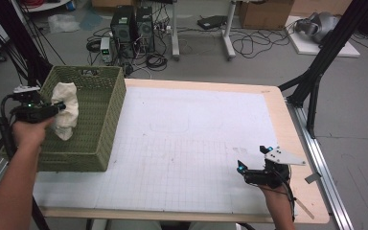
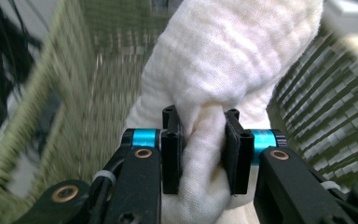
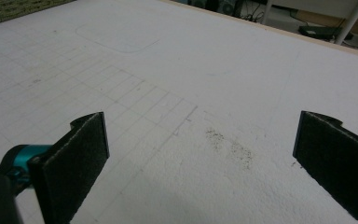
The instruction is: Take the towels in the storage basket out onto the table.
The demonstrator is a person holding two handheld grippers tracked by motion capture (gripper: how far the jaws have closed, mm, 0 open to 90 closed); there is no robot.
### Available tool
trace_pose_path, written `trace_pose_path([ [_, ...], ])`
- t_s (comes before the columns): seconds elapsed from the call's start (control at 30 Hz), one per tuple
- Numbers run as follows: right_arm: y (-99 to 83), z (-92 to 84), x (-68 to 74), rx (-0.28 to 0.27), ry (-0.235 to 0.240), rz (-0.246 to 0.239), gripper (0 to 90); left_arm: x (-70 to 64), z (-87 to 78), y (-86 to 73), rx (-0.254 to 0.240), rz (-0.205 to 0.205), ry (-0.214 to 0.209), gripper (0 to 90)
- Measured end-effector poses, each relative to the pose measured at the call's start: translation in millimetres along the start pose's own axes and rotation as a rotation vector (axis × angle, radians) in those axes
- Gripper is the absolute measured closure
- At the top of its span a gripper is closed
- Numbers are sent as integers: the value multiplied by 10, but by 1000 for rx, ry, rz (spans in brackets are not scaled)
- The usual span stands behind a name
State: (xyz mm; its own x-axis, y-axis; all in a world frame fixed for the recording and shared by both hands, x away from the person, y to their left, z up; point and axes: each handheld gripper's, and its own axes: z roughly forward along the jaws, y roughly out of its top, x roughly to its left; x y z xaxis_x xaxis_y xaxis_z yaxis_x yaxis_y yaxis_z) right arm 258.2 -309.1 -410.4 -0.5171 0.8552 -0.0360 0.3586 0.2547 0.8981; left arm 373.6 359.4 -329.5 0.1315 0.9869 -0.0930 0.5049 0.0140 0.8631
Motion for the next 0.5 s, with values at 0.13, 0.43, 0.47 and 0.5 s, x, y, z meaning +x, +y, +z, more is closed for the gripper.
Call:
trace_pose_path([
  [0.13, 5, -6, 6, -5, 2, 5, 25, -43, -153, 116, -75, 22, -28, 726],
  [0.43, 25, -4, 19, -12, 4, -5, 25, -329, -434, 393, -221, 110, -132, 726],
  [0.47, 28, -10, 27, -7, 6, 0, 25, -369, -452, 415, -235, 115, -143, 726],
  [0.5, 30, -10, 29, -8, 6, 0, 25, -409, -467, 434, -248, 118, -155, 726],
])
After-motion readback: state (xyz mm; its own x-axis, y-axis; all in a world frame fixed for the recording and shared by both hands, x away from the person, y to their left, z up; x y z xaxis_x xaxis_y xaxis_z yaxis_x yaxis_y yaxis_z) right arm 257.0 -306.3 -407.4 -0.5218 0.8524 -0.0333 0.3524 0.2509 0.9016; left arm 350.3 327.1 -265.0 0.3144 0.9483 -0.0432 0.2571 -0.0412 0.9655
